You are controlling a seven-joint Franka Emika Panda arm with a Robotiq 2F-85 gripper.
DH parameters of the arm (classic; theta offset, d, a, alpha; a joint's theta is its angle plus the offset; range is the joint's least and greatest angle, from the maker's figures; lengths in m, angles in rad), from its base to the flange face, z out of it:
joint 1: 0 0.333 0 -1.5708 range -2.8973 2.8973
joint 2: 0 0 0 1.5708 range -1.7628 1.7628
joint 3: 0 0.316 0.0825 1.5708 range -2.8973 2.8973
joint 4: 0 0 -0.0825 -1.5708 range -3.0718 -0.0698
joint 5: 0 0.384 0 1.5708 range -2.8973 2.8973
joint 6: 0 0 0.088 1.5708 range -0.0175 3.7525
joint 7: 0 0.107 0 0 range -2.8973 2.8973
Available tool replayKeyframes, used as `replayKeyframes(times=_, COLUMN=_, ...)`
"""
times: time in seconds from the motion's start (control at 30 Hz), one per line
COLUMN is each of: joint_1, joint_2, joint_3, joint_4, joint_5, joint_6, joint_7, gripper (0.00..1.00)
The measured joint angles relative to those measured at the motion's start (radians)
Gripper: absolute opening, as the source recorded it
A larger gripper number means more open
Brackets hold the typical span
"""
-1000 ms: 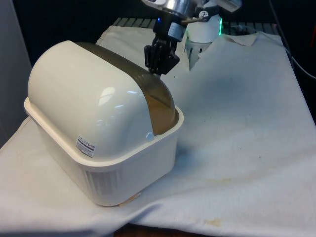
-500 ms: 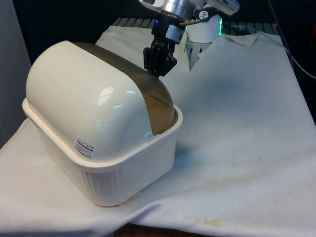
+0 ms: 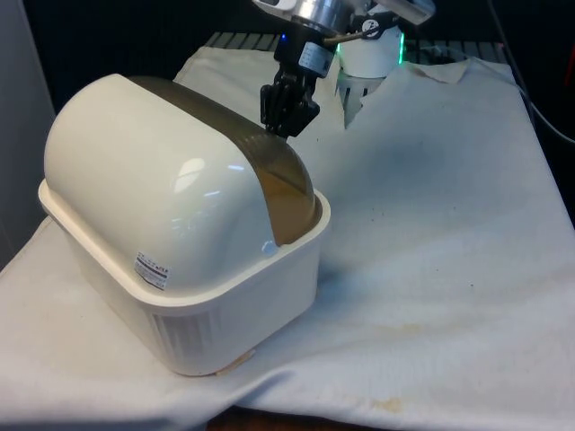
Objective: Open the lid, then close it.
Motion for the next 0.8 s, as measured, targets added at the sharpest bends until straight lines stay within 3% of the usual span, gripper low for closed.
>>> replayKeyframes(times=0.8, joint_1=0.000, joint_2=0.006, joint_3=0.001, joint_4=-0.002, joint_5=0.012, joint_6=-0.001, joint_7=0.037, gripper=0.00)
